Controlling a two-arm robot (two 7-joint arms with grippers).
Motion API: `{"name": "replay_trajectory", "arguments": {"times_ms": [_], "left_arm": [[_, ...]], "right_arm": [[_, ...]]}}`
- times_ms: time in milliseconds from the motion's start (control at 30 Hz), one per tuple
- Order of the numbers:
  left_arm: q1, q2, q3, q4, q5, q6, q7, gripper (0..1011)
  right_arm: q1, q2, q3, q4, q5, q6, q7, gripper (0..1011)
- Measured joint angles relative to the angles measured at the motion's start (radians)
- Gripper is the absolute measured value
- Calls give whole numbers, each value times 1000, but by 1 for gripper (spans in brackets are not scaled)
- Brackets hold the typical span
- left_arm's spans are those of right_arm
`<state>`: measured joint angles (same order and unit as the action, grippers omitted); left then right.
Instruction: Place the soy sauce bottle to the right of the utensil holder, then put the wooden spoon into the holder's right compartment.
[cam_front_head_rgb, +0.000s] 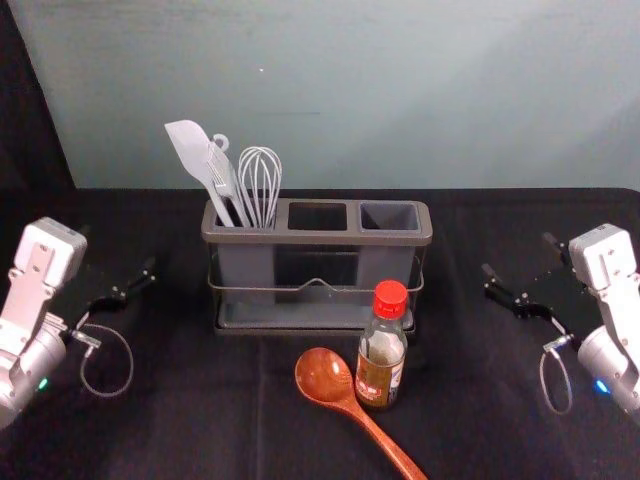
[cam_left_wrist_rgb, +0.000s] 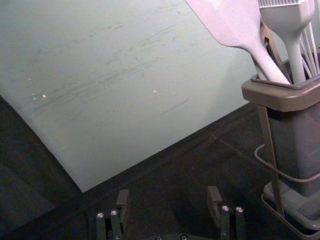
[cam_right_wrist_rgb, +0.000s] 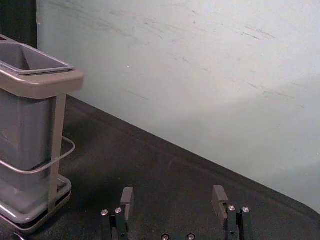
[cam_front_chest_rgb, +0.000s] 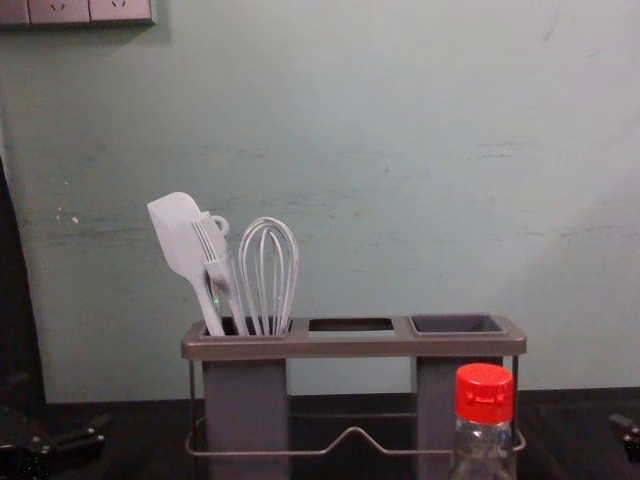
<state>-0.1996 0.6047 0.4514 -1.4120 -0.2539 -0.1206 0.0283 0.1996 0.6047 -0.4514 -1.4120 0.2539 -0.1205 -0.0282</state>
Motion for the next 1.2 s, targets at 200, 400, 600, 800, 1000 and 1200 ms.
{"name": "replay_trajectory", "arguments": {"times_ms": [200, 400, 600, 800, 1000, 1200], "left_arm": [[0, 0, 0, 0, 0, 0, 0, 1011], [0, 0, 0, 0, 0, 0, 0, 1011], [0, 0, 0, 0, 0, 0, 0, 1012], [0, 0, 0, 0, 0, 0, 0, 1011], [0, 0, 0, 0, 0, 0, 0, 1011], [0, 0, 0, 0, 0, 0, 0, 1011]], "right_arm": [[0, 0, 0, 0, 0, 0, 0, 1002], [0, 0, 0, 0, 0, 0, 0, 1002], [0, 0, 0, 0, 0, 0, 0, 1003], [0, 0, 0, 0, 0, 0, 0, 1002], [0, 0, 0, 0, 0, 0, 0, 1002], [0, 0, 0, 0, 0, 0, 0, 1003]]}}
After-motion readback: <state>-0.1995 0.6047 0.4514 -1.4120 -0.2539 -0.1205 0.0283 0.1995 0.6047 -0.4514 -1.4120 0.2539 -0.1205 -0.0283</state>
